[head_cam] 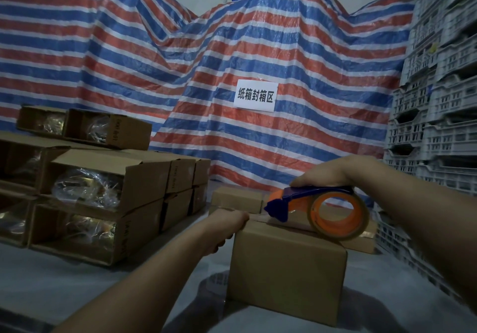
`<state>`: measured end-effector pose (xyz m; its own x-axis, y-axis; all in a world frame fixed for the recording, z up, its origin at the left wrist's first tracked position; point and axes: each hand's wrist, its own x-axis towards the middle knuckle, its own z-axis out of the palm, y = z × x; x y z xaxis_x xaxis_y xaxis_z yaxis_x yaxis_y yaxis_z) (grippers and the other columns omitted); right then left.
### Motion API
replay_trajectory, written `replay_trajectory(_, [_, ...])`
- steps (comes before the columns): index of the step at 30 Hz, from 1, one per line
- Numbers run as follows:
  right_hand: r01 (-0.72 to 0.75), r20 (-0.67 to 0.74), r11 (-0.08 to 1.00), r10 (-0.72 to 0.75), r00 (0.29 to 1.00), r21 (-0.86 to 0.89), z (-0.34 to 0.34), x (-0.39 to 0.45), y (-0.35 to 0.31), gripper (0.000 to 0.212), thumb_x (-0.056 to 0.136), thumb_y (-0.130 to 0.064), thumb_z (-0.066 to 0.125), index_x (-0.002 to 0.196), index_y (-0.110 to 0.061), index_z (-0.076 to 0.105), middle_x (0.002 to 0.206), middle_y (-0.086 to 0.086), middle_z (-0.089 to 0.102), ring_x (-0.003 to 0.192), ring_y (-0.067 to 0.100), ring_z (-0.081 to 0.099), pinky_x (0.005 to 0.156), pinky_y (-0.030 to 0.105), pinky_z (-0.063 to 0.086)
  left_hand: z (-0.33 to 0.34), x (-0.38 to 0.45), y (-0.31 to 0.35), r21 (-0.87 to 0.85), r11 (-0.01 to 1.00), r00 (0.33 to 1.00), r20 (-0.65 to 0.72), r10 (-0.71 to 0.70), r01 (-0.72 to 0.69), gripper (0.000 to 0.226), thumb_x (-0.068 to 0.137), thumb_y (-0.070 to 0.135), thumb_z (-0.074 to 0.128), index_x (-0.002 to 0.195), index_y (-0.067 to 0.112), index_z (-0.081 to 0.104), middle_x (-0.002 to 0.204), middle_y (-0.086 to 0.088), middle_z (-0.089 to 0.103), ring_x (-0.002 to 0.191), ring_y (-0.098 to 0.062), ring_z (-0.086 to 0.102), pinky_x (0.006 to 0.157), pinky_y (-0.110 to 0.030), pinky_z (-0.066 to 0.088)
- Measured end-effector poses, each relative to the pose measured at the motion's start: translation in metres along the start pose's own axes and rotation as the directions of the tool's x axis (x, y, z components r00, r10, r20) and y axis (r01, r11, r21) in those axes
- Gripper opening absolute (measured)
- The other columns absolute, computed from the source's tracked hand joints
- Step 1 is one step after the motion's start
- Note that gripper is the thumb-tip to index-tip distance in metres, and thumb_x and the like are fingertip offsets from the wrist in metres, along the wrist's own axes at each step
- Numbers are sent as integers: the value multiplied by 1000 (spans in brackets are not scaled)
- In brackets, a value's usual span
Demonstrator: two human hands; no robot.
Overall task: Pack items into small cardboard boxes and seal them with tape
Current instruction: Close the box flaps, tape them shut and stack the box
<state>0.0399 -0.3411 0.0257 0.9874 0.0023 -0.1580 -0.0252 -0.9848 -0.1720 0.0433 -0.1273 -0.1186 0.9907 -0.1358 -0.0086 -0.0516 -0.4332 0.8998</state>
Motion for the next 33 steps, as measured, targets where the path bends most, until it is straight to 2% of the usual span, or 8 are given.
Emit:
replay_trajectory(3, [-53,-28,998,52,998,-30,-3,-11,13,43,103,-56,42,88,-21,62,55,-7,61,46,5,55,63,21,45,-1,0,1,-3,1000,1000,2,0,0,22,93,42,47,89,20,46,74,-1,36,57,-13,26,56,-28,21])
replay_trajectory(8, [-113,-106,990,104,989,-86,-4,-22,51,54,97,-67,43,95,-19,67,73,-1,70,63,12,64,77,28,51,-1,-1,0,18,1000,1000,-6,3,-3,27,93,45,48,91,18,49,78,-2,38,58,-14,27,56,-28,22])
replay_trajectory(10, [-116,-126,991,107,986,-68,-2,-23,61,57,95,-70,43,100,-18,67,80,2,71,70,14,66,82,30,51,-1,-3,1,42,999,1000,1,-2,2,29,94,47,48,90,18,49,78,-2,38,58,-14,27,57,-28,23])
replay_trajectory(14, [-91,-169,994,80,982,-60,2,-26,71,56,95,-70,43,96,-20,67,83,1,72,71,12,66,79,28,50,1,-6,2,64,998,1000,10,-5,4,30,94,47,46,90,18,49,77,-2,38,59,-14,28,56,-27,24])
replay_trajectory(21, [-107,-193,991,90,977,-82,7,-36,87,58,94,-73,40,116,-25,65,111,1,71,97,13,67,95,31,48,1,-8,3,39,999,999,4,-33,33,34,94,50,49,84,18,51,73,0,38,56,-13,28,54,-25,23])
replay_trajectory(23, [-107,-185,992,93,978,-69,9,-37,90,58,93,-73,41,114,-25,65,109,2,71,97,14,68,100,35,48,1,-8,2,26,999,999,-4,-34,34,34,93,51,50,83,18,51,72,-1,39,55,-13,28,54,-25,23])
replay_trajectory(27, [-152,-166,984,136,977,-87,11,-33,90,57,92,-74,43,105,-22,64,101,4,71,89,15,67,92,33,50,0,-13,7,51,998,1000,-12,-24,24,39,95,55,50,85,17,53,76,-1,42,57,-13,29,54,-25,24])
replay_trajectory(33, [-213,-146,973,200,969,-84,5,-26,82,52,90,-72,50,107,-23,62,101,2,72,88,13,69,73,26,49,-2,-27,26,306,952,994,-91,57,-26,46,103,51,34,93,13,58,80,-1,57,64,-12,48,54,-23,40])
